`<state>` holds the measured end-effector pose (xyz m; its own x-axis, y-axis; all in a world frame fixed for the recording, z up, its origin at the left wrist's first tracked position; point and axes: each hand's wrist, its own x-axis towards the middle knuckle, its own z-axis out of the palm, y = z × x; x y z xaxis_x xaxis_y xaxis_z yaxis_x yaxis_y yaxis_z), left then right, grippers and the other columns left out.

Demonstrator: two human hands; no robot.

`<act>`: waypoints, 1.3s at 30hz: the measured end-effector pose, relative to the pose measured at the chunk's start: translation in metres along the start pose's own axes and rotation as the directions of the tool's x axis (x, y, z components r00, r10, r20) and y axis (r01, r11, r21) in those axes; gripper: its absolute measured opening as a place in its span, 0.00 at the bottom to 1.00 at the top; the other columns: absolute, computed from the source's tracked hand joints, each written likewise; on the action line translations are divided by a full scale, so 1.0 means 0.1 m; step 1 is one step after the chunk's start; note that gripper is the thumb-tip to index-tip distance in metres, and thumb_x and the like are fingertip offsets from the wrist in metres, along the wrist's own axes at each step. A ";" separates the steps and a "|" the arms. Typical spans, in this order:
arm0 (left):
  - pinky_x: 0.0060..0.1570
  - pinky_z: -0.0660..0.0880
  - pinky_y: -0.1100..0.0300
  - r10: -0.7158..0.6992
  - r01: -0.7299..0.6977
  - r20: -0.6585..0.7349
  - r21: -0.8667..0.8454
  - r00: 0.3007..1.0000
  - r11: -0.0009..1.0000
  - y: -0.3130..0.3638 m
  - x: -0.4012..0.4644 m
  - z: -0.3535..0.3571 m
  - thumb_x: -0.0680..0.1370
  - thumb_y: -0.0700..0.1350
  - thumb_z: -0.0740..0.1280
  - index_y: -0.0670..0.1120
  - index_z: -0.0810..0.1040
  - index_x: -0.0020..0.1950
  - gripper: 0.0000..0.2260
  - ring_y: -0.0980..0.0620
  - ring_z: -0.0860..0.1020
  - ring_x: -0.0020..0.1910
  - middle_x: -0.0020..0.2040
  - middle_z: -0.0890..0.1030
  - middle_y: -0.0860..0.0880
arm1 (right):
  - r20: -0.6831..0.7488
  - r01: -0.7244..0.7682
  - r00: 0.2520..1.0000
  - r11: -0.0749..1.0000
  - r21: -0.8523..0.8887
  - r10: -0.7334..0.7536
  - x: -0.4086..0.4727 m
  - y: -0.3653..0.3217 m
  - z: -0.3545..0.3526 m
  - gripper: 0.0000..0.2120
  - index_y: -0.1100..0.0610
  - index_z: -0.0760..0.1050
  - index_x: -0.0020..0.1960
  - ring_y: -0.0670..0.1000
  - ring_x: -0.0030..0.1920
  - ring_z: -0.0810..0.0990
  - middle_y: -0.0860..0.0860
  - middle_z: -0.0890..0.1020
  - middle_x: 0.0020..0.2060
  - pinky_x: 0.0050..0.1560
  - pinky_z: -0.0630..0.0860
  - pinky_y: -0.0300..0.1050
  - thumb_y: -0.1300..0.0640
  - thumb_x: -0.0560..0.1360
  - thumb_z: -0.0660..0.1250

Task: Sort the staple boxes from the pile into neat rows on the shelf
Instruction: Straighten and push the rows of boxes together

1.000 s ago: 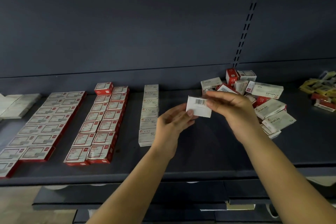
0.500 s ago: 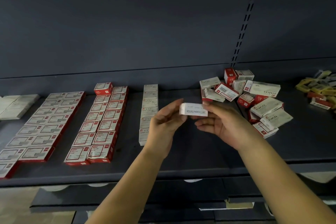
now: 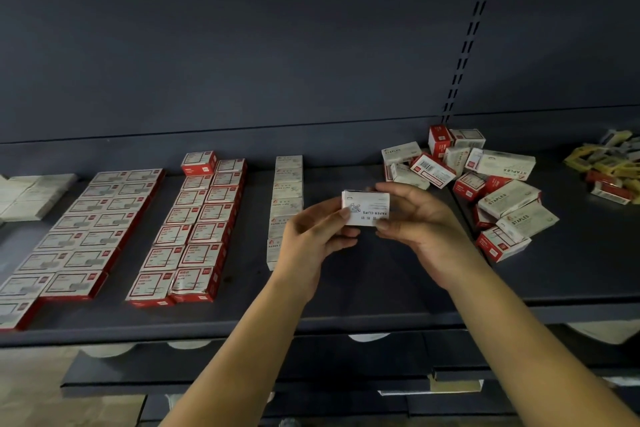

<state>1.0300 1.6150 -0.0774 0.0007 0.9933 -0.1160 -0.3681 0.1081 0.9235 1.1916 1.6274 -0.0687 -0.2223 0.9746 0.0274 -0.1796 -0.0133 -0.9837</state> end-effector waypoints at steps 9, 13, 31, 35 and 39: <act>0.40 0.78 0.60 0.019 -0.017 -0.049 0.042 0.999 0.999 0.00 -0.04 -0.10 0.75 0.36 0.66 0.44 0.80 0.50 0.06 0.52 0.79 0.37 0.39 0.84 0.48 | -0.007 -0.016 1.000 1.000 -0.014 0.016 0.02 0.06 0.10 0.17 0.52 0.77 0.53 0.48 0.48 0.82 0.50 0.84 0.47 0.46 0.78 0.41 0.68 0.68 0.69; 0.45 0.77 0.63 0.061 -0.052 -0.065 0.126 0.996 0.991 0.05 0.00 -0.15 0.76 0.39 0.65 0.45 0.81 0.50 0.06 0.55 0.81 0.43 0.41 0.84 0.50 | -0.037 -0.081 0.996 0.995 -0.055 0.079 0.02 0.04 0.14 0.14 0.54 0.78 0.51 0.51 0.42 0.82 0.52 0.83 0.40 0.45 0.77 0.48 0.51 0.67 0.65; 0.50 0.78 0.59 0.064 -0.064 -0.030 0.000 0.998 0.998 0.05 -0.12 -0.36 0.67 0.38 0.69 0.36 0.74 0.63 0.24 0.46 0.81 0.53 0.52 0.82 0.41 | 0.031 -0.099 0.995 0.988 0.115 0.097 -0.04 0.20 0.32 0.18 0.56 0.74 0.56 0.54 0.50 0.82 0.55 0.83 0.50 0.45 0.80 0.41 0.62 0.67 0.70; 0.47 0.78 0.61 0.053 -0.052 -0.020 0.009 0.998 0.999 0.05 -0.16 -0.44 0.68 0.37 0.69 0.38 0.76 0.61 0.21 0.46 0.81 0.52 0.51 0.83 0.42 | 0.136 0.326 0.943 0.755 -0.570 -0.304 -0.02 0.24 0.30 0.29 0.47 0.69 0.65 0.42 0.60 0.74 0.44 0.74 0.61 0.59 0.71 0.34 0.60 0.68 0.75; 0.47 0.78 0.62 0.058 -0.069 0.065 0.174 0.996 0.982 0.10 -0.24 -0.61 0.67 0.41 0.69 0.44 0.79 0.55 0.16 0.50 0.82 0.51 0.48 0.84 0.47 | 0.348 0.521 0.835 0.408 -0.750 -0.427 0.04 0.35 0.32 0.26 0.58 0.75 0.62 0.48 0.56 0.76 0.52 0.78 0.55 0.55 0.75 0.42 0.51 0.66 0.72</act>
<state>0.9695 1.5895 -0.0876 0.0401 0.9985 -0.0380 -0.1999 0.0452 0.9788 1.1542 1.6235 -0.0973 -0.4421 0.7414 0.5049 0.5292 0.6701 -0.5206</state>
